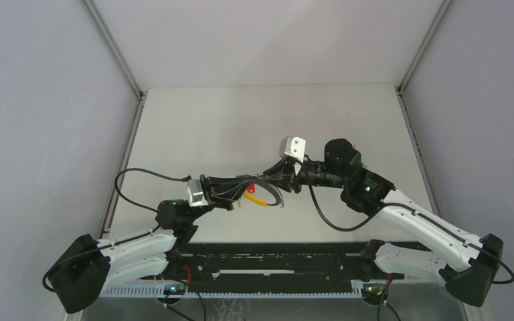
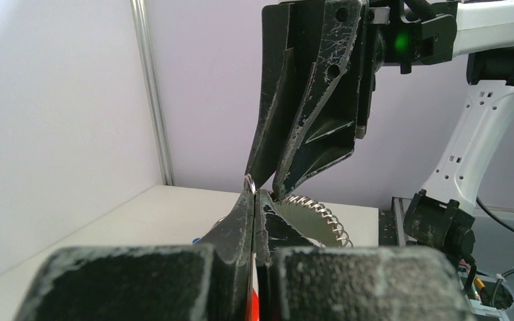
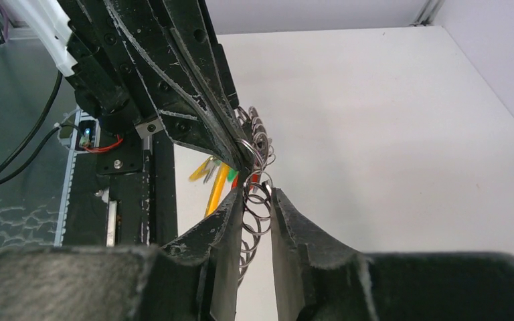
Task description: Put the keys on the keyring
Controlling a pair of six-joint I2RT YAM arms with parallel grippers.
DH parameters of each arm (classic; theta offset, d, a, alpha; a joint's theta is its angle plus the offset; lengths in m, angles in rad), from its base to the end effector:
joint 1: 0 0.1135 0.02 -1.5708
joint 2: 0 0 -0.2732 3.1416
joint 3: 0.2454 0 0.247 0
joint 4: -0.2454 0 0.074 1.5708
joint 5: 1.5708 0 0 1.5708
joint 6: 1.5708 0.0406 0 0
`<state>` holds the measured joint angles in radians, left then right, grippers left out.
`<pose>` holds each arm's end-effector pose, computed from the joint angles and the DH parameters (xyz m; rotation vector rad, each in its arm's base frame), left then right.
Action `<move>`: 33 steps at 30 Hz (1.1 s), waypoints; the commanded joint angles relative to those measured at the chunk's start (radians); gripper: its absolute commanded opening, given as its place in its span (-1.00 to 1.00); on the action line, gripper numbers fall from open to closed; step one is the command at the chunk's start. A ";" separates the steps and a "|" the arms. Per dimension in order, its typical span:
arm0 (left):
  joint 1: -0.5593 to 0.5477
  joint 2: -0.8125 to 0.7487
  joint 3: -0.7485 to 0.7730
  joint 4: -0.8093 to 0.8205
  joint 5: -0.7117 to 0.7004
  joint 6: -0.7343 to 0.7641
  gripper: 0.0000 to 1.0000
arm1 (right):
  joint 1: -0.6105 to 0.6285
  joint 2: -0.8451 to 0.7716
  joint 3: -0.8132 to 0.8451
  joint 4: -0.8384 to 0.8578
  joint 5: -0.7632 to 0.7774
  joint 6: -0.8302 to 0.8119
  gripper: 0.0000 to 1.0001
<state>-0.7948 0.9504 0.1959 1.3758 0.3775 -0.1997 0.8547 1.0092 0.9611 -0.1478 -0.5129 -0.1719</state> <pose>0.1068 -0.1302 0.2804 0.6420 0.8385 -1.0849 0.1320 0.1821 0.3719 -1.2201 1.3762 0.9385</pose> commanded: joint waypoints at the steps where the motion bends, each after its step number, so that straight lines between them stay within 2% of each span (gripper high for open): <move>1: 0.002 -0.020 0.013 0.086 0.010 0.005 -0.99 | 0.012 -0.009 0.001 0.056 0.005 -0.012 -0.58; 5: 0.002 -0.019 0.005 0.086 0.007 0.019 -0.99 | -0.009 -0.036 0.001 0.057 -0.026 0.010 -0.54; 12: 0.008 -0.008 0.003 0.087 0.061 0.036 -1.00 | -0.146 -0.126 0.001 0.076 -0.180 0.084 -0.37; 16: 0.009 0.008 0.022 0.088 0.097 0.029 -1.00 | -0.193 -0.087 0.000 0.116 -0.307 0.127 -0.39; 27: 0.009 0.015 0.053 0.089 0.134 0.004 -0.99 | -0.203 0.056 0.050 0.074 -0.510 -0.003 -0.53; 33: 0.009 0.013 0.062 0.089 0.148 -0.004 -1.00 | -0.201 0.079 0.049 0.077 -0.549 -0.024 -0.56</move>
<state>-0.7910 0.9749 0.1986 1.3830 0.5102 -0.1928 0.6559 1.0851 0.9588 -0.0898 -0.9909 -0.1577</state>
